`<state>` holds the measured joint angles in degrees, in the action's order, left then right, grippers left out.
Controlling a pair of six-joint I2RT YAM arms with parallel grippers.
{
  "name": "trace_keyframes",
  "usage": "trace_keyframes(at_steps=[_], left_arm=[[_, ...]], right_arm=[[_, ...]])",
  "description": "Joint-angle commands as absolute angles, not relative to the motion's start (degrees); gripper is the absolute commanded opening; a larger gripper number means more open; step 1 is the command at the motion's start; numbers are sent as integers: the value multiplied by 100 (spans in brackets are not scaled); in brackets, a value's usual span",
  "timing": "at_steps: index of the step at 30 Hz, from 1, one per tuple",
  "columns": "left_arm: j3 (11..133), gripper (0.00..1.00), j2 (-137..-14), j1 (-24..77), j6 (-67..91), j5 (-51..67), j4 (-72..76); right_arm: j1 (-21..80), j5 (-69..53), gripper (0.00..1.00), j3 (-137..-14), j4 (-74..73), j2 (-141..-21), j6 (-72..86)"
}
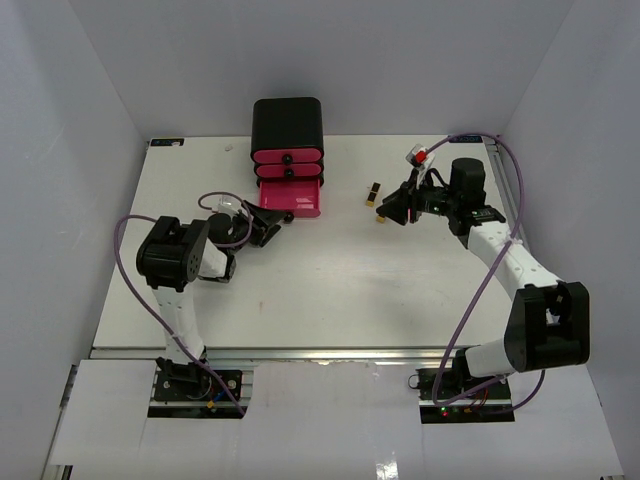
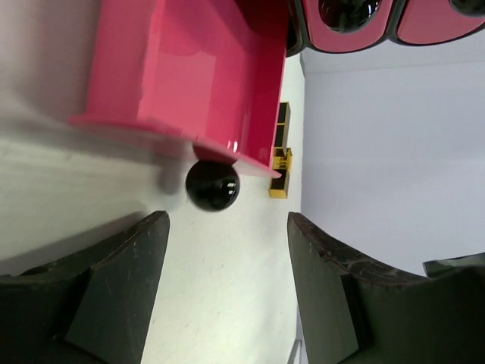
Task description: Organize the makeup
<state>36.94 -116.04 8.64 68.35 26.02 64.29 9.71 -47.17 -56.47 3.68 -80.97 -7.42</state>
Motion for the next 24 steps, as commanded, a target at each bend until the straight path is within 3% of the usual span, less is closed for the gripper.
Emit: trace_keyframes(at_steps=[1,8,10,16,24], left_arm=[[3105,76,-10775,817,6471,2345,6685],[2391,81,-9670,791,6095,2159,6506],[2361,98,-9052,808,5703,1934,5946],[3071,98,-6724,940,4164,957,3317],[4757,98,-5911,953,2834,925,316]], right_arm=[[936,-4078,47,-5940,134,-8369,-587],[1074,-2954,52,-6278,-398,-8968,-340],[1211,-2320,54,-6538,-594,-9294,-100],[1689,-419,58,-7160,-849,-10240,619],[1833,792,66,-7932,-1040,-11133,1318]])
